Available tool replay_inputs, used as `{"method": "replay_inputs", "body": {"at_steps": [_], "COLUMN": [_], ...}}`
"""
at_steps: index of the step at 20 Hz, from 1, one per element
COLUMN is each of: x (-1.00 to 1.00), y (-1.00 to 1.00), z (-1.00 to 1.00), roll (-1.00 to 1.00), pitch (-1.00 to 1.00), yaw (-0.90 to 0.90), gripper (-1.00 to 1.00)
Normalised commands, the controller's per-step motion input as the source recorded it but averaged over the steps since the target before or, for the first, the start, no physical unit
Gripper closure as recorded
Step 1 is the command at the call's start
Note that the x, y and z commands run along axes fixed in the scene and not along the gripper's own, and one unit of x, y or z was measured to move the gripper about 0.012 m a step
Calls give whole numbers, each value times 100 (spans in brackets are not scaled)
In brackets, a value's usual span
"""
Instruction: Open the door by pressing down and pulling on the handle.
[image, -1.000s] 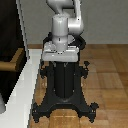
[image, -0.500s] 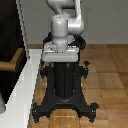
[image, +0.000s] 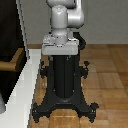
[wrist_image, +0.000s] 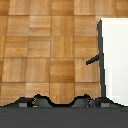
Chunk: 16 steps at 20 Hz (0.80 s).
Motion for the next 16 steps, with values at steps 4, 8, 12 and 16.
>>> {"method": "replay_inputs", "body": {"at_steps": [4,8,12,16], "x": [0,0,0,0], "y": [0,0,0,0], "z": [50,50,25,50], "roll": [0,0,0,0], "pitch": [0,0,0,0], "yaw": [0,0,0,0], "gripper": [-100,-100,-100,-100]}}
